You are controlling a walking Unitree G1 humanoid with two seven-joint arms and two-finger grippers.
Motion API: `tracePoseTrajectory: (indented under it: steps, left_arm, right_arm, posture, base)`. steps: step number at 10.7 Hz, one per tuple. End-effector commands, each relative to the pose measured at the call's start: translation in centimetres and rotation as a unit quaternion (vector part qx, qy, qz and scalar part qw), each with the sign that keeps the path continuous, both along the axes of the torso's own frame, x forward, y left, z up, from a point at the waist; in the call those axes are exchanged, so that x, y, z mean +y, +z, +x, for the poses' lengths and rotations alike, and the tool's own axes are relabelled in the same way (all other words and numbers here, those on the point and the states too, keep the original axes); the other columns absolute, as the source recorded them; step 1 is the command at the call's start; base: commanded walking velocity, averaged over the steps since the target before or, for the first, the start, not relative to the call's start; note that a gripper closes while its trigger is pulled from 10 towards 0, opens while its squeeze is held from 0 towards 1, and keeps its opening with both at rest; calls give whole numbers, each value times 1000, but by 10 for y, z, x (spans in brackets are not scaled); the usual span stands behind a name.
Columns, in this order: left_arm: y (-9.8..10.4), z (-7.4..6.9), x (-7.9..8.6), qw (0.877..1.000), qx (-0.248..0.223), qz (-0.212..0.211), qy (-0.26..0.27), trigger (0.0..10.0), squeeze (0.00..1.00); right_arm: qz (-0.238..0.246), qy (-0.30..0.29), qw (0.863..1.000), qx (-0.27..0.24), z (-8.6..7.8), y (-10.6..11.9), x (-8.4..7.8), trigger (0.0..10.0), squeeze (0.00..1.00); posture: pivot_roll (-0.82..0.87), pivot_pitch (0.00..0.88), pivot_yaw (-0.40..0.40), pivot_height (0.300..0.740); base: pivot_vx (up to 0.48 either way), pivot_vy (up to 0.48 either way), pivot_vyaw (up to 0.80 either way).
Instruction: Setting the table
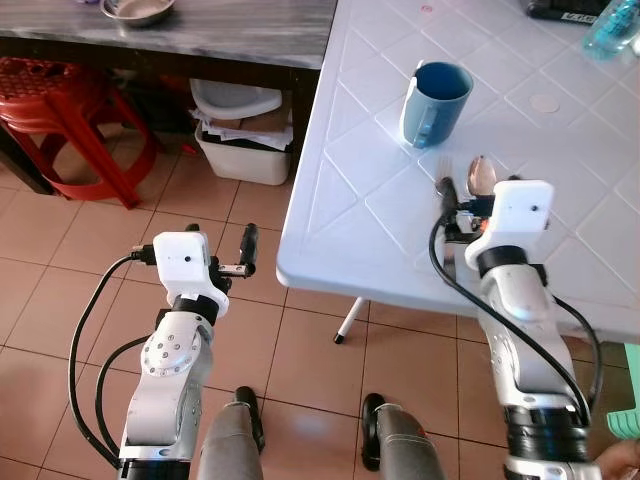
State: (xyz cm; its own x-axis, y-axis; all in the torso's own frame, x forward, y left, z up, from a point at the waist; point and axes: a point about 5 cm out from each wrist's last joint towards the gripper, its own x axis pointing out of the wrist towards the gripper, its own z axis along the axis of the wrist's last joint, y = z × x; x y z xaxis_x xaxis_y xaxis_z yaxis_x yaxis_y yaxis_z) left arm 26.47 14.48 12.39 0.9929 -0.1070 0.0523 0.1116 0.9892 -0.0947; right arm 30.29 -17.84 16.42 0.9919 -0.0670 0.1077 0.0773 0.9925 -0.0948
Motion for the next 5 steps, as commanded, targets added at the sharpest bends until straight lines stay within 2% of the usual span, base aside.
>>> tracePoseTrajectory:
  steps: [1, 3, 5]
  left_arm:
    - [-2, -3, 1, 1000, 8, 5, 1, 10000, 0]
    - [-3, -4, 2, 1000, 9, 7, -2, 10000, 0]
    - [0, -9, 8, 999, 9, -1, -31, 10000, 0]
  right_arm:
    - [6, 5, 1000, 20, 4, -4, 2, 10000, 0]
    - [7, 8, 999, 30, 8, -4, 4, 10000, 0]
    - [22, 25, 998, 62, 7, -8, 13, 10000, 0]
  posture:
    - [-30, 251, 5, 740]
    - [-24, 248, 2, 740]
    - [-24, 248, -1, 740]
  base:
    - [0, 0, 0]
    - [0, 0, 0]
    - [0, 0, 0]
